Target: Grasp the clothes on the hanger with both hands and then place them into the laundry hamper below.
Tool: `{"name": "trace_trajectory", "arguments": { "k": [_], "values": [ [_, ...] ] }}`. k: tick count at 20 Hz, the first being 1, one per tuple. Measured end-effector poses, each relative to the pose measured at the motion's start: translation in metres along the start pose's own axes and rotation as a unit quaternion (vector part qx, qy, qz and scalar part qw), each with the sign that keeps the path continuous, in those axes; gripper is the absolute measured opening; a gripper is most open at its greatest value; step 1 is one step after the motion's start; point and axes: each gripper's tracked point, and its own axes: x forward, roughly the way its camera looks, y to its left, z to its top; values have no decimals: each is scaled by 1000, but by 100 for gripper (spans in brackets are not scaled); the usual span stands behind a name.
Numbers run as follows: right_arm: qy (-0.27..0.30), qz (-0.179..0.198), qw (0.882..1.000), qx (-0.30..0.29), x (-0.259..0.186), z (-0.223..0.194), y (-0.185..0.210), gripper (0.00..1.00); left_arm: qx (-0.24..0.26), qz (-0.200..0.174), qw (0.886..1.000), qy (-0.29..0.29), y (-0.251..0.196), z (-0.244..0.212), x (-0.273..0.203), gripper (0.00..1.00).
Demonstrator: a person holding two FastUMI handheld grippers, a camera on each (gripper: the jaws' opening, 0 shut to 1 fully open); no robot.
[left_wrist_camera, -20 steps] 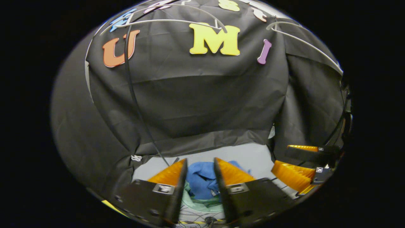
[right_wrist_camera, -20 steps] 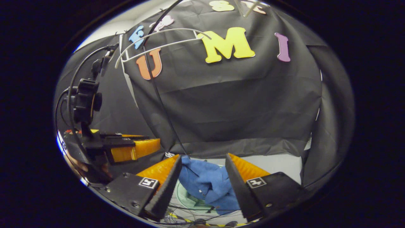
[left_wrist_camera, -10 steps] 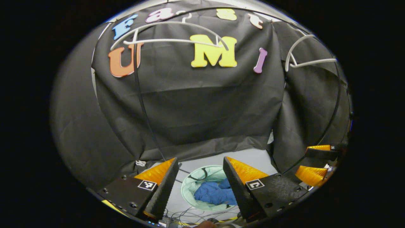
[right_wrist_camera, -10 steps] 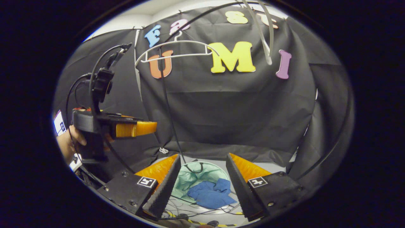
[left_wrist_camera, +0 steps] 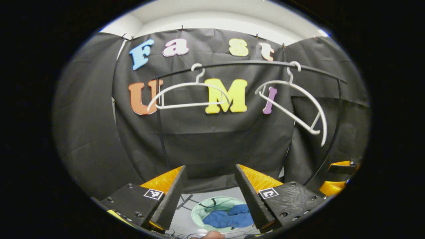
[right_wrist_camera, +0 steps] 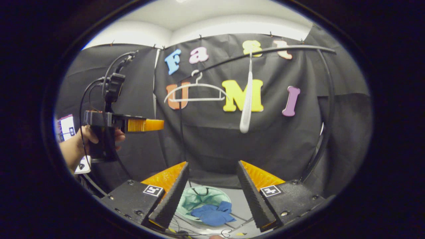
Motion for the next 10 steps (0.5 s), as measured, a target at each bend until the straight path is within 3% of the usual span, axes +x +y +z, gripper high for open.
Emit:
{"name": "trace_trajectory", "arguments": {
  "k": [2, 4, 10],
  "values": [
    [-37, -1, 999, -15, -18, 35, -9, 93, -6, 7, 999, -33, -3, 25, -20, 89],
    [-71, -1, 997, -32, -35, 69, -15, 100, -7, 13, 998, -66, -2, 55, -38, 89],
    [-145, 15, 988, -53, -75, 133, -17, 100, -3, 38, 990, -134, -3, 116, -86, 89]
  ]
}}
